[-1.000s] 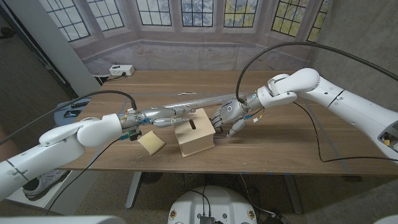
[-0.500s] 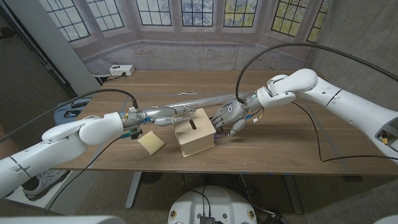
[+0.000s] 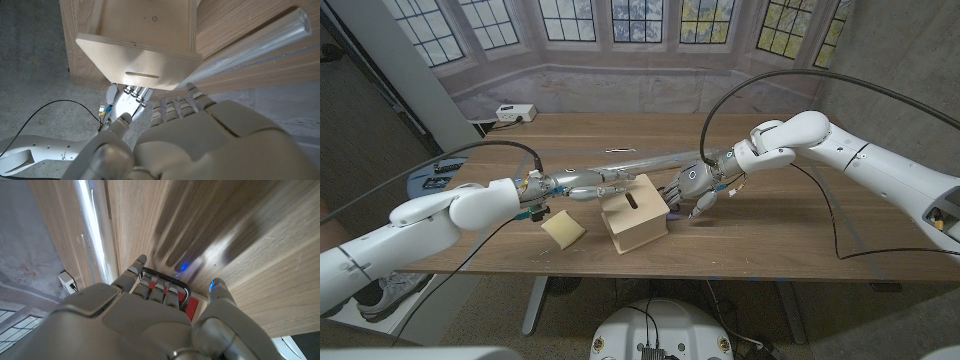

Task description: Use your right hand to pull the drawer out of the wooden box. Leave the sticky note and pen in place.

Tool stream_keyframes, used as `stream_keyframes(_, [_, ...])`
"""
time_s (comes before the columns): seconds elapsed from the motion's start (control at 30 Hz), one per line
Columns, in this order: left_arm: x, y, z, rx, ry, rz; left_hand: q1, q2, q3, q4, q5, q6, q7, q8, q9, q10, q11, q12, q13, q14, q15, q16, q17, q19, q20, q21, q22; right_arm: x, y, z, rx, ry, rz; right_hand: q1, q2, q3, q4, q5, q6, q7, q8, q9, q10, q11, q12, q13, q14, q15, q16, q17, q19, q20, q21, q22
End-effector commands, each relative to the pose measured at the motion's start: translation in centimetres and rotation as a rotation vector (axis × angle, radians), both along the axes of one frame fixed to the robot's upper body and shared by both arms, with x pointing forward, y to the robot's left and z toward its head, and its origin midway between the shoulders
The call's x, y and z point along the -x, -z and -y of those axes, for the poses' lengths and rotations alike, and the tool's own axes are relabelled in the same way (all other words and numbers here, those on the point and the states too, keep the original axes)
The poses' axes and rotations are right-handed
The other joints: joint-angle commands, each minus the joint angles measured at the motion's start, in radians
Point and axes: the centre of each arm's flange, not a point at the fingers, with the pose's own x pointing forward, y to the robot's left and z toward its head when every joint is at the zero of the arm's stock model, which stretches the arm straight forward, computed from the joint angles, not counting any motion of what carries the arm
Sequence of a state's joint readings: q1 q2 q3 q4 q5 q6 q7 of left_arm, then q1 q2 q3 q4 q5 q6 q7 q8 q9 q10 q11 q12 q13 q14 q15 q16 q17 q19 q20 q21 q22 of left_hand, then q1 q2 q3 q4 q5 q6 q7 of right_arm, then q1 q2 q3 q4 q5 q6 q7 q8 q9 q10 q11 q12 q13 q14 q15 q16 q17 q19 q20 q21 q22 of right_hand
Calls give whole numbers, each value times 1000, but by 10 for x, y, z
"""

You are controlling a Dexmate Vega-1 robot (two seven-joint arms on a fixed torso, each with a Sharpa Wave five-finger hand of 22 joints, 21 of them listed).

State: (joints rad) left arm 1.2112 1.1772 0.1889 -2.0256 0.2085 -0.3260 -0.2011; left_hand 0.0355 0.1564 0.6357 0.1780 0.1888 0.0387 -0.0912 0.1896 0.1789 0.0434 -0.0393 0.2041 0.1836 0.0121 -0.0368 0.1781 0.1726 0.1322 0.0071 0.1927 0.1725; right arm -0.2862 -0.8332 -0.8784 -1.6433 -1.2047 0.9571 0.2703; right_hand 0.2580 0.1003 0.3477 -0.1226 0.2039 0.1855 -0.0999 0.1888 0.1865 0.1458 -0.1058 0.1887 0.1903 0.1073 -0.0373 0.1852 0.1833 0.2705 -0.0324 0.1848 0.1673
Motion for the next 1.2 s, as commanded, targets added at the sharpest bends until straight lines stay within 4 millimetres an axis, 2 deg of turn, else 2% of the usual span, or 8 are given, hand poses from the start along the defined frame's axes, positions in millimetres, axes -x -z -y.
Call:
stream_keyframes(0.03, [-2,-3,2,-18,-1,-2,-12,1,4,-5,4,21,-1,10,2,20,-1,13,3,16,-2,7,-1,4,0,3,2,-2,-1,6,-5,19,0,-6,-1,8,2,4,6,-4,6,1,2,-6,6,4,9,-90,7,6,1,0,0,2])
stream_keyframes(0.23, [-2,-4,3,-37,-9,-12,-14,0,4,-4,4,72,-3,22,2,56,-2,22,2,38,-12,10,-1,6,-1,4,2,-2,-2,6,-11,25,1,-7,0,9,2,5,6,-4,7,1,2,-6,6,4,8,-89,6,6,1,0,1,2])
stream_keyframes(0.57, [2,-2,2,-60,-20,-8,-16,0,4,-2,4,95,-6,24,2,72,-2,24,2,51,-13,11,-1,7,-2,4,2,-2,-2,5,-29,36,9,-8,0,10,2,6,7,-3,7,1,2,-4,7,4,8,-89,6,5,1,0,1,2])
stream_keyframes(0.87, [4,0,1,-111,-45,-25,-23,0,1,3,4,190,-15,34,2,161,-13,41,1,132,-36,22,-1,8,-7,4,2,0,1,6,-33,45,10,-10,-1,11,2,6,6,-3,7,1,1,-3,6,4,8,-88,6,5,0,0,2,2])
stream_keyframes(1.2, [4,1,3,-144,-53,-23,-28,1,-3,7,4,229,-11,38,2,192,-13,45,0,159,-36,23,-1,7,-14,4,3,1,0,7,-46,59,17,-11,0,12,1,7,6,-3,7,1,1,-2,7,4,7,-87,6,5,0,0,2,2])
